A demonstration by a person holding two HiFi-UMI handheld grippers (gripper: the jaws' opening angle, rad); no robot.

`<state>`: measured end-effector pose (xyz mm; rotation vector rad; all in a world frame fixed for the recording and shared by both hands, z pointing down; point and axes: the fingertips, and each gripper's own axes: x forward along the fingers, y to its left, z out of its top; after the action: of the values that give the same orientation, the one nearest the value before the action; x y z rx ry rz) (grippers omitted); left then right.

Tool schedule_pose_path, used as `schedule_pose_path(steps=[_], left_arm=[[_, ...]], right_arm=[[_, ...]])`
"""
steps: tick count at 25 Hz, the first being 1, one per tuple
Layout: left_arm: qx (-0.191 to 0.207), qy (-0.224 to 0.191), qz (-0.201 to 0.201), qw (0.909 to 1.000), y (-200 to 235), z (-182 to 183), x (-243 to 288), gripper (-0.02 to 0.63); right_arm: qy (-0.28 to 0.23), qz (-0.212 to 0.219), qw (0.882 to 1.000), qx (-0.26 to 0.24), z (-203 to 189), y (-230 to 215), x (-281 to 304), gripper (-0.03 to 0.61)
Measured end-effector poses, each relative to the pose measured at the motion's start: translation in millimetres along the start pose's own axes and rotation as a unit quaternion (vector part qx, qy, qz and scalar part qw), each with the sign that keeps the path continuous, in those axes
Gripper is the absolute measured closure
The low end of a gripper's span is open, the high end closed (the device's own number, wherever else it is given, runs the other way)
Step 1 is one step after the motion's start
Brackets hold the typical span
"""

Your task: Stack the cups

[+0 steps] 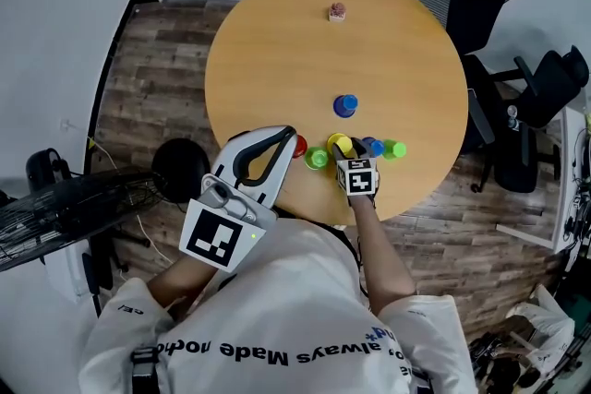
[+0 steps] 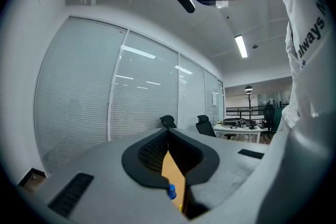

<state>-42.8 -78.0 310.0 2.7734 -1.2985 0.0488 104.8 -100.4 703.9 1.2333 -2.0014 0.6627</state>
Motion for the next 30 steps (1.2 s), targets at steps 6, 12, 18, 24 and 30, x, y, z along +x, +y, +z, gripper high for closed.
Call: schedule_pose_path(steps=[6, 12, 18, 24, 30], left_arm=[[0.000, -0.001, -0.013, 0.9999, -8, 2, 6, 0.589], [-0.001, -0.002, -0.021, 0.9998, -15, 2, 7, 0.589], [0.000, -0.003, -0.022, 0.9997, -17, 3, 4, 0.589], [0.001, -0.003, -0.022, 0.9998, -19, 4, 5, 0.589], [-0.002, -0.003, -0.023, 0.9997, -20, 3, 4, 0.589]], right_arm=[[0.005, -0.009, 1.000, -0.002, -6, -3, -18, 0.348], [0.015, -0.010, 1.000, 0.008, -35, -2, -26, 0.348], [0.014, -0.002, 1.000, 0.006, -47, 12, -28, 0.348], [0.003, 0.010, 1.000, 0.008, -42, 16, -31, 0.327], [-0.032, 0.003, 0.999, 0.021, -23, 1, -51, 0.318]])
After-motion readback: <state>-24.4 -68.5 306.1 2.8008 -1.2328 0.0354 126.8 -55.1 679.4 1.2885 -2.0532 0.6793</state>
